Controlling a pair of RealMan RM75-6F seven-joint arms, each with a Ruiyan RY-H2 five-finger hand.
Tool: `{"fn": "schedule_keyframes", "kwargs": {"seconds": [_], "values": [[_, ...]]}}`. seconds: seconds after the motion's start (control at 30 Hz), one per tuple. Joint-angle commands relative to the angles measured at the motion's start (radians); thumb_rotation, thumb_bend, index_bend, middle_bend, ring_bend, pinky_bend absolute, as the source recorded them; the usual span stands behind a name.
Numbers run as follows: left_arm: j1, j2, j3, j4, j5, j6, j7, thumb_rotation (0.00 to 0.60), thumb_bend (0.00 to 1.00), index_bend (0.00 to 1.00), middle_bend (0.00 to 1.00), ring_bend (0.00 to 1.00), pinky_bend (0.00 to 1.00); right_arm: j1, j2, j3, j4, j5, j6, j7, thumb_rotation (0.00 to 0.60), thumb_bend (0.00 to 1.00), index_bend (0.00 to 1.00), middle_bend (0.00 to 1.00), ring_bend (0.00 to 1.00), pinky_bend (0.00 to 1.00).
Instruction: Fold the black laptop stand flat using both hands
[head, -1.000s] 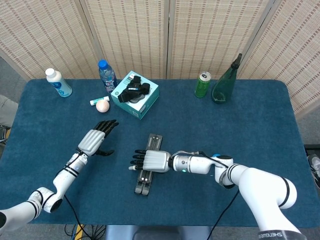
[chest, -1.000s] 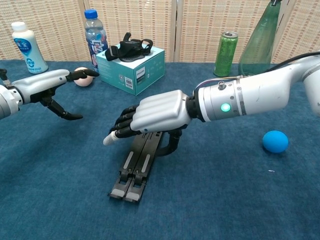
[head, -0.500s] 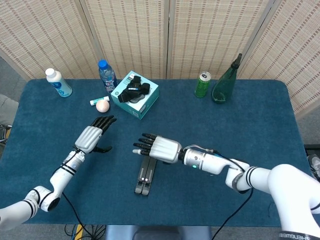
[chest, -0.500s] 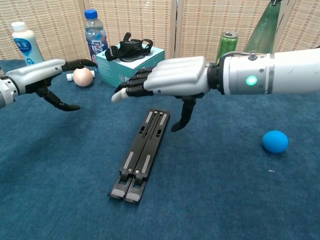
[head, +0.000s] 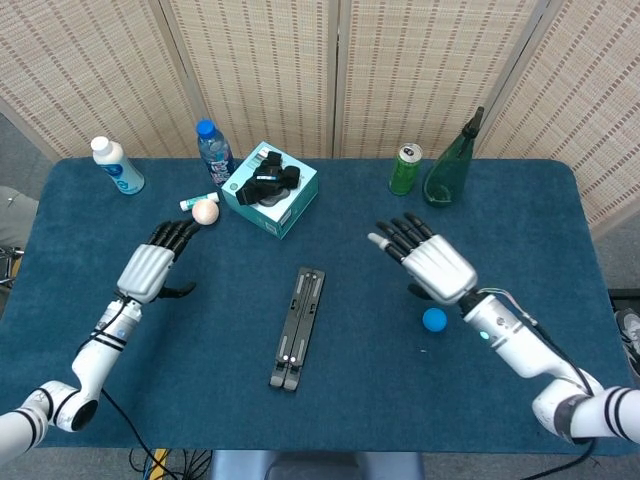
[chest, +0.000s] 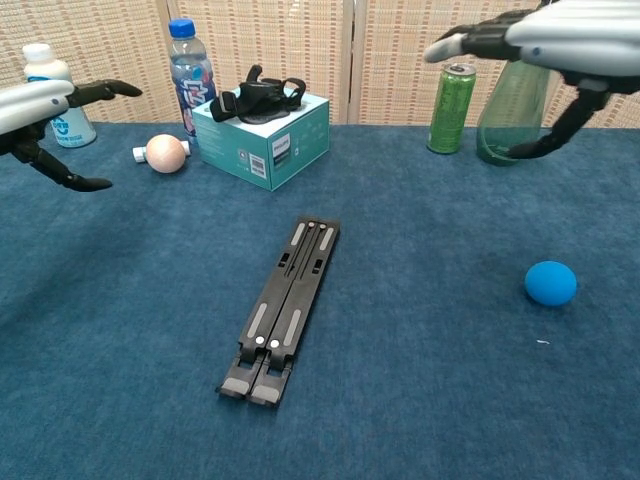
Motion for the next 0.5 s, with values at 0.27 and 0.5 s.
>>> {"fn": "schedule_keyframes", "kwargs": {"seconds": [0.27, 0.5], "values": [[0.149, 0.128, 0.001, -0.164, -0.118, 0.102, 0.164, 0.6, 0.19, 0.0, 0.0, 0.0, 0.0, -0.295, 0.094, -0.031, -0.086, 0.109, 0.228, -0.023, 0.6, 0.14, 0.0, 0.05, 0.0, 0.0], [0.226, 0.182, 0.014, -0.262, -0.142, 0.172, 0.234, 0.6, 0.19, 0.0, 0.0, 0.0, 0.0, -0.443, 0.103, -0.05, -0.122, 0.104, 0.344, -0.03, 0.6, 0.14, 0.0, 0.07, 0.0, 0.0]]}}
